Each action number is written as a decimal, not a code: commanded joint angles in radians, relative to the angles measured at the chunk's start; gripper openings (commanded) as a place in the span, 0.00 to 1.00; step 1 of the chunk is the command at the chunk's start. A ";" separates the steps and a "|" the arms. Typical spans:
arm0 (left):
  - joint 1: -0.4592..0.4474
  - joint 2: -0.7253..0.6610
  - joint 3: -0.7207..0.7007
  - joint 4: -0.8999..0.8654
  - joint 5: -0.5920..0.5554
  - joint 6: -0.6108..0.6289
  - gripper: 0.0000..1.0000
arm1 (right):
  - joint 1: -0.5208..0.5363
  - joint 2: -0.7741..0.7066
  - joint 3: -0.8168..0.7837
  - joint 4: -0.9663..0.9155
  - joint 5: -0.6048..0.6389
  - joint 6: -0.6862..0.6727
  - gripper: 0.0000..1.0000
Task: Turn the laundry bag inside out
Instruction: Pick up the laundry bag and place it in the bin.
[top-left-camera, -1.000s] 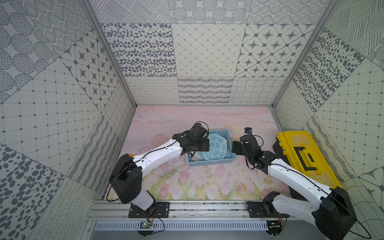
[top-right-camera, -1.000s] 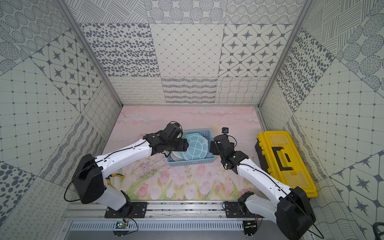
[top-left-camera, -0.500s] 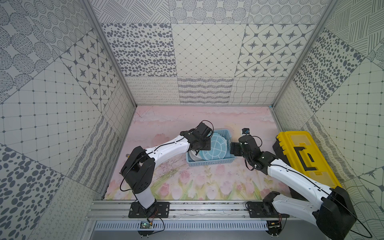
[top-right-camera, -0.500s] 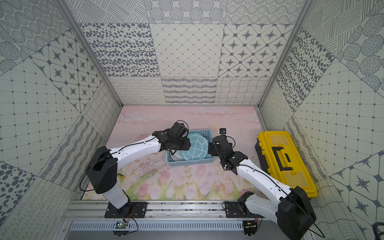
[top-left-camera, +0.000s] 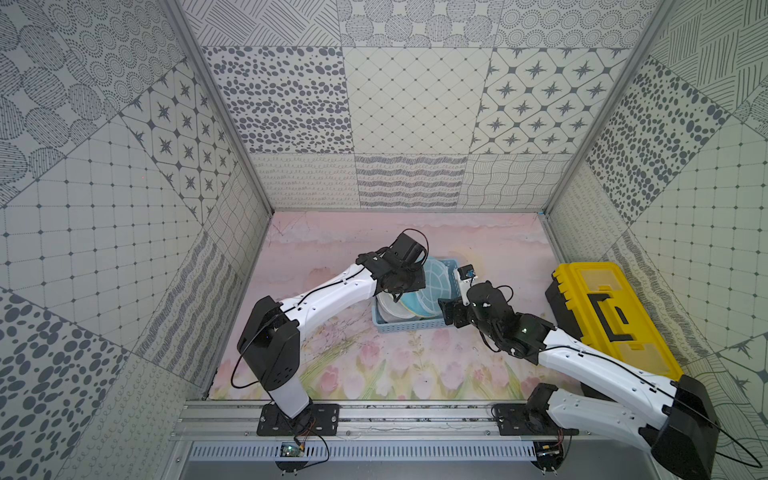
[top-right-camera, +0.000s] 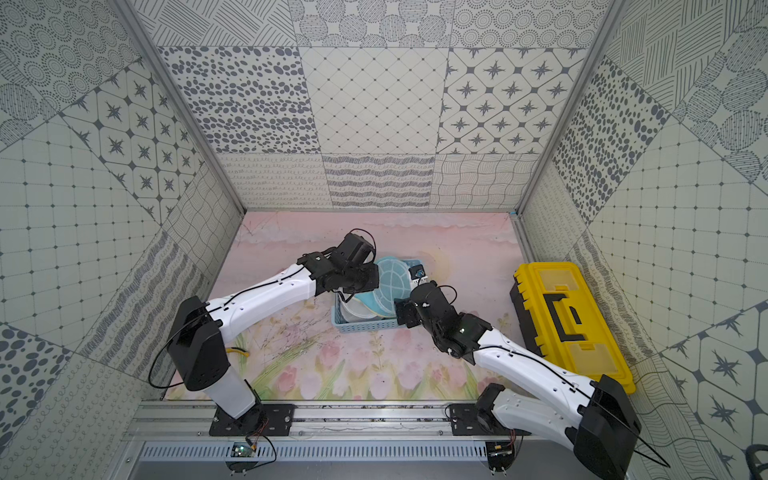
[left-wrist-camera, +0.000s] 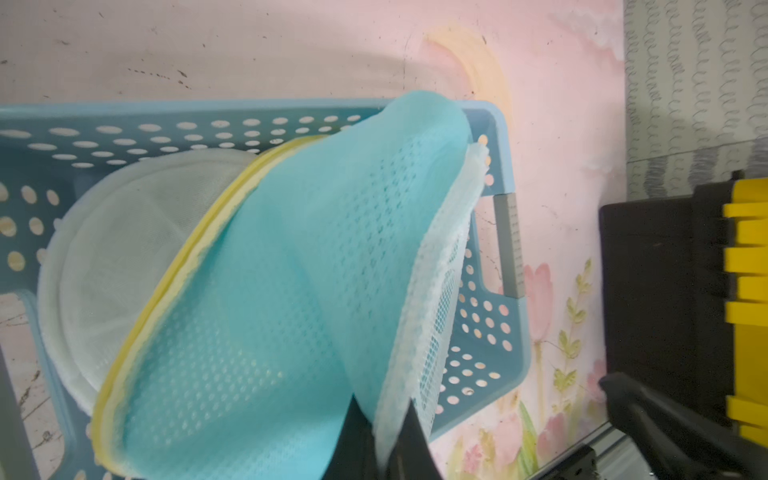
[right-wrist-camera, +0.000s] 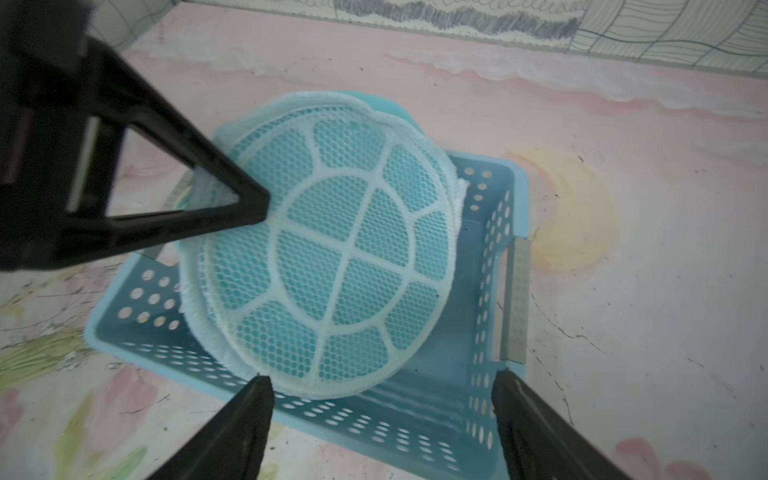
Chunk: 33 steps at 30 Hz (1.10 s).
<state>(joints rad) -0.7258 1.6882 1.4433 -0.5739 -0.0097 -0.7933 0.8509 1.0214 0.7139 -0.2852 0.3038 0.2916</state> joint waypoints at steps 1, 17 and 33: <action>0.003 -0.028 0.078 -0.143 0.024 -0.190 0.00 | 0.048 -0.017 0.059 0.084 -0.057 -0.112 0.88; 0.003 -0.105 0.093 -0.148 0.037 -0.316 0.00 | 0.128 0.206 0.157 0.149 0.150 -0.192 0.84; 0.056 -0.227 0.044 -0.016 0.078 -0.136 0.57 | -0.132 0.153 0.244 0.114 -0.238 -0.042 0.00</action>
<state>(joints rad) -0.6998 1.5448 1.5223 -0.6296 0.0460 -1.0668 0.7918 1.2194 0.9031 -0.1837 0.1802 0.1600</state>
